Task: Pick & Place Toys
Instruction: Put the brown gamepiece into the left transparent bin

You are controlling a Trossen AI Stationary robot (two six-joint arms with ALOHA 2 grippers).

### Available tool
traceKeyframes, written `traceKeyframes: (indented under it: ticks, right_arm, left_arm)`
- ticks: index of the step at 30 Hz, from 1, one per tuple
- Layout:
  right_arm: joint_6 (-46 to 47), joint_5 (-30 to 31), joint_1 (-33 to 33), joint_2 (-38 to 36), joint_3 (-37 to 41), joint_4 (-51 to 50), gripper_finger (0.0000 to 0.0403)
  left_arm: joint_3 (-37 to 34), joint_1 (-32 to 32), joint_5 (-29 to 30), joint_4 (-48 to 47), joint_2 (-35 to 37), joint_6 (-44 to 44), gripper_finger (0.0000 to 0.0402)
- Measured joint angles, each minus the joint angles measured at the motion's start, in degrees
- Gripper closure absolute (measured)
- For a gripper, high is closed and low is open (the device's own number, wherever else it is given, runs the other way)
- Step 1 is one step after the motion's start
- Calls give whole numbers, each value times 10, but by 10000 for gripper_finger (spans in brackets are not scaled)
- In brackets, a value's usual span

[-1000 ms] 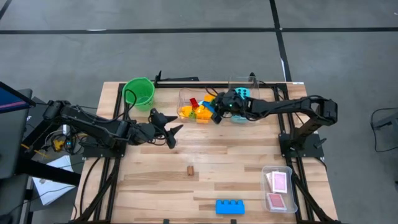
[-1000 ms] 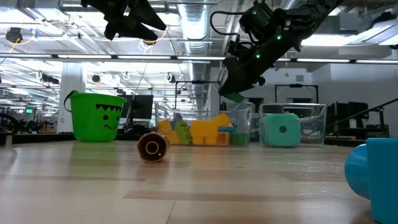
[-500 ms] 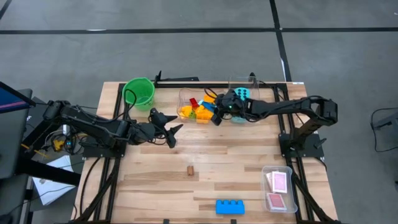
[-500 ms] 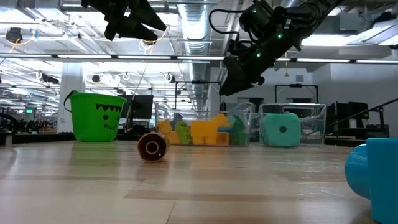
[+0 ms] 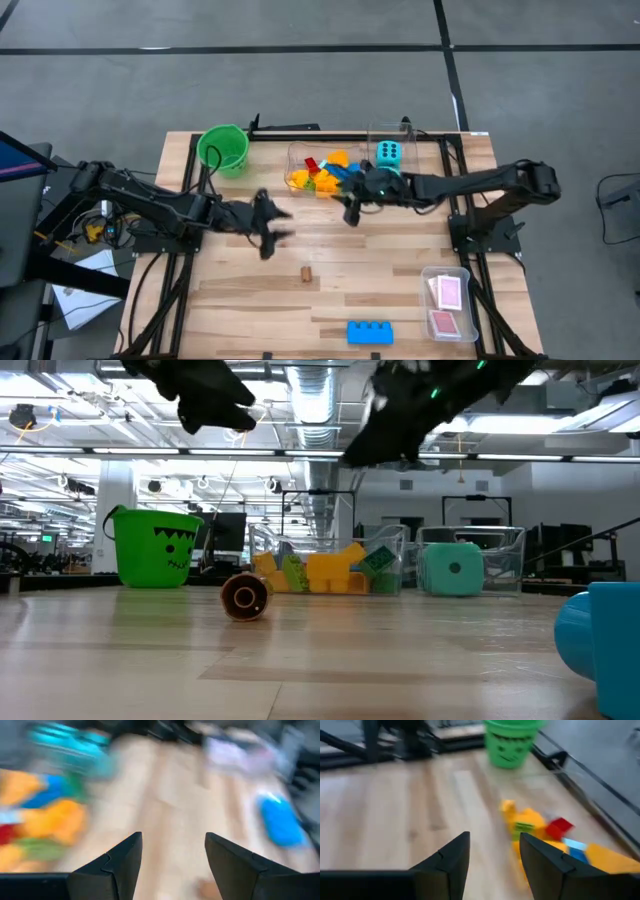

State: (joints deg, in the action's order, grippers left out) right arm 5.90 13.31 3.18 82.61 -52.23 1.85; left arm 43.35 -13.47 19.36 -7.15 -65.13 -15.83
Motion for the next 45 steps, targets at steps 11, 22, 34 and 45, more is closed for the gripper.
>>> traceKeyframes:
  ticks: [11, 22, 34, 45]
  right_arm:
    - [72, 25, -140, -75, 0, -70, 180]
    - [75, 37, -190, -108, 0, -101, 157]
    - [74, 36, -181, -107, 0, -106, 157]
    - [77, 35, -185, -107, 0, -122, 157]
  left_arm:
    - [0, -48, -154, 164, -135, 132, 161]
    - [0, -41, -168, 220, -252, 190, 101]
    - [0, -55, -151, 257, -370, 116, 96]
    - [0, -77, -57, 263, -375, 84, 49]
